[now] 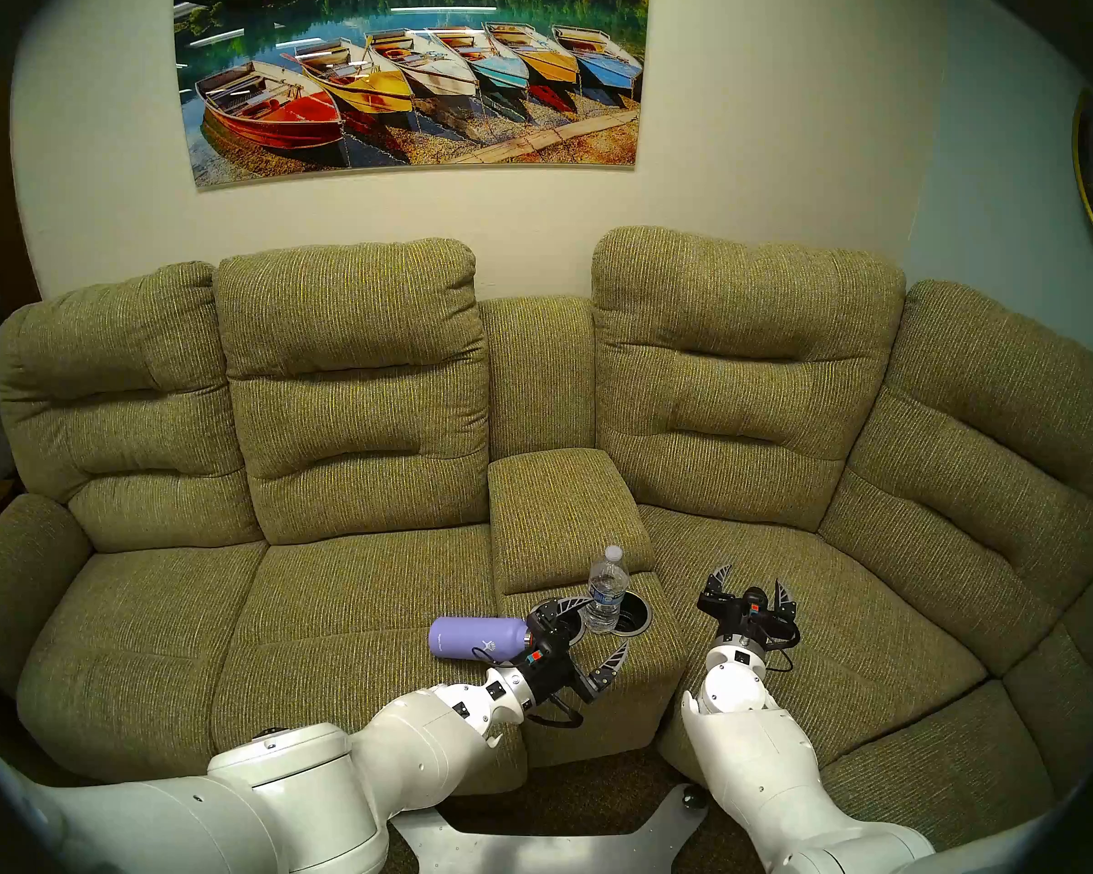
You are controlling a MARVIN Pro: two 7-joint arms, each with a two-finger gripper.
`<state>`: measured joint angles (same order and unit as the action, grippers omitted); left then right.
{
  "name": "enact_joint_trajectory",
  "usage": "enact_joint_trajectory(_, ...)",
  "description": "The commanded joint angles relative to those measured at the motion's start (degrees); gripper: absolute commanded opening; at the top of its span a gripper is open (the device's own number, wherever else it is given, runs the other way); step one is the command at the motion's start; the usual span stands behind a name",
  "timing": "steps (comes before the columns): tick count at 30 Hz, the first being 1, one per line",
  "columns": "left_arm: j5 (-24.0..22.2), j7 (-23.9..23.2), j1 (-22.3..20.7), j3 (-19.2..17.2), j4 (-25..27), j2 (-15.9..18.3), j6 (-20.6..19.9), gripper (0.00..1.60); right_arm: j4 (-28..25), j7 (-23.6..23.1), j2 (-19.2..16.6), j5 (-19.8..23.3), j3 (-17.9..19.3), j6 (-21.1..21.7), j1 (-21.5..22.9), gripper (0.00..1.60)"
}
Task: Put bottles into cup holders
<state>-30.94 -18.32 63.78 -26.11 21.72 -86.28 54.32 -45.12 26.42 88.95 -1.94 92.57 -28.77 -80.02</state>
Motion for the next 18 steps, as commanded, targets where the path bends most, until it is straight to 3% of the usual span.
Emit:
enact_joint_trajectory(1, -0.32, -1.67, 2.99, -0.07, 6.50, 6.04, 0.68, 1.60, 1.79, 0.28, -0.44, -0.05, 0.23, -0.81, 2.54, 1.60)
enact_joint_trajectory(10, -0.45, -2.53, 4.35, -1.19, 10.55, 12.57, 0.68, 1.60, 2.53, -1.41, 0.36, 0.81, 0.05, -1.29, 3.19, 1.60)
enact_joint_trajectory(12, -0.66, -2.91, 4.99, -1.51, 12.76, 15.02, 0.68, 1.60, 1.40, -1.95, 1.07, 0.55, -0.68, -1.86, 2.11, 1.60)
enact_joint_trajectory(18, -2.00, -4.48, 6.30, -2.09, 17.81, 18.23, 0.53, 1.60, -3.33, -2.20, 2.93, 0.97, -1.46, -2.91, -1.34, 1.60)
